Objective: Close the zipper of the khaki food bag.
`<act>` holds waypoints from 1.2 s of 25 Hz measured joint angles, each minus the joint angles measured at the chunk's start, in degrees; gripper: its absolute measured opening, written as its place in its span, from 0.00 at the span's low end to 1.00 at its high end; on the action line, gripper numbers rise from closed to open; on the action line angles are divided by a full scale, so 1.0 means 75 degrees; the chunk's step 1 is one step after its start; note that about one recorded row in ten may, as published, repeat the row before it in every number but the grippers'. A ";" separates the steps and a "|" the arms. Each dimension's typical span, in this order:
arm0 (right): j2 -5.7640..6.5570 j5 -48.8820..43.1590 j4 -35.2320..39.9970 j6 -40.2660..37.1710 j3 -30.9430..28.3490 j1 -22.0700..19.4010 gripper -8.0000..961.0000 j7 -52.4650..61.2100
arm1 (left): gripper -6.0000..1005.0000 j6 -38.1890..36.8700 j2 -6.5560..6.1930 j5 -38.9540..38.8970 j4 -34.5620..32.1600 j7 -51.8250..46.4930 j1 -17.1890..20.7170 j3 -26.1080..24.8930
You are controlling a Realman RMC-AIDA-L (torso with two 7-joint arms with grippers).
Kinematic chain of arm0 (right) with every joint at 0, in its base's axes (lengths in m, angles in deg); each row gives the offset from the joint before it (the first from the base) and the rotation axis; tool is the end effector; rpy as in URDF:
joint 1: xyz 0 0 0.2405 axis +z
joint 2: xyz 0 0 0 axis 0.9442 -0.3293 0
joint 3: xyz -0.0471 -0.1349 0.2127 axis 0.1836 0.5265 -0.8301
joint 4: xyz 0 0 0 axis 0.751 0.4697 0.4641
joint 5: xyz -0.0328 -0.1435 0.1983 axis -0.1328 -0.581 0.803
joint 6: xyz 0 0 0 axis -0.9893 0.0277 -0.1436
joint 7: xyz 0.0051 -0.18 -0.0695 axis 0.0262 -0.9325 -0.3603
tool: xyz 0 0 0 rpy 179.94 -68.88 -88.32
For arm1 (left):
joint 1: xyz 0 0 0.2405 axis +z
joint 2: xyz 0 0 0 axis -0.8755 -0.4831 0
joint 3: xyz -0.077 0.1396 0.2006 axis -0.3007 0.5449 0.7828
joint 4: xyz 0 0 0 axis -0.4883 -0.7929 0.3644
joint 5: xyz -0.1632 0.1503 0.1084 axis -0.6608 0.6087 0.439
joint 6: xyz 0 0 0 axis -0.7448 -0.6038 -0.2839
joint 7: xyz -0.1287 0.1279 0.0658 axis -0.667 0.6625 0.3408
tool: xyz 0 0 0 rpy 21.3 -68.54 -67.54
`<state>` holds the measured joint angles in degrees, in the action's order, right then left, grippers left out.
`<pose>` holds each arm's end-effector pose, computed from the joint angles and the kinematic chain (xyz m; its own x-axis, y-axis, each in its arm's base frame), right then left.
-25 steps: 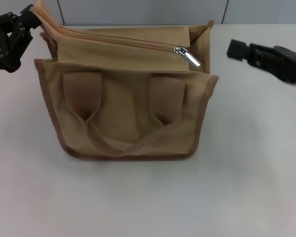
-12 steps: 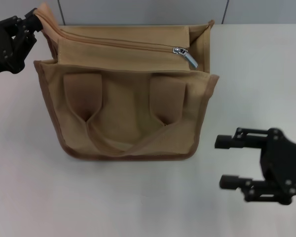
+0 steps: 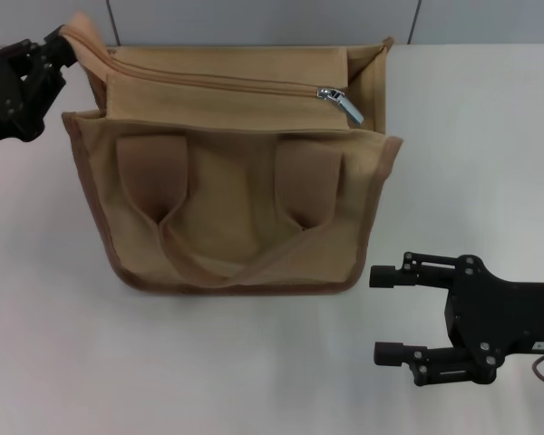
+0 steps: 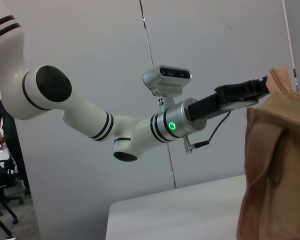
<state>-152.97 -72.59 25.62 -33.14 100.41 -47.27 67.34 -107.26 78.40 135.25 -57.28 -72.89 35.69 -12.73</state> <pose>0.2575 0.2768 -0.0567 0.7458 -0.1523 -0.6485 -0.1714 -0.9846 0.0342 -0.2734 0.3623 0.0471 0.5112 -0.0288 0.8590 0.5170 -0.7880 -0.3341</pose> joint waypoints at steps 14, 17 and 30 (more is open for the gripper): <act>-0.0012 -0.0006 -0.0300 0.0214 -0.0008 0.0383 0.81 -0.0103 | 0.30 -0.0483 -0.0976 0.0906 -0.0592 -0.1115 0.0738 0.0215; -0.0021 -0.0008 -0.0539 0.0308 -0.0007 0.0532 0.81 -0.0210 | 0.39 -0.0943 -0.1203 0.0904 -0.0603 -0.1144 0.0929 0.0189; -0.0041 -0.0024 -0.1198 0.0744 0.0221 0.0931 0.81 -0.0302 | 0.82 -0.1699 -0.0995 0.0919 -0.0680 -0.0915 0.0935 0.3586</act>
<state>-153.27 -72.77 16.64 -27.56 102.06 -40.29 65.08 -120.00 70.94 142.14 -62.38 -79.76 42.70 14.17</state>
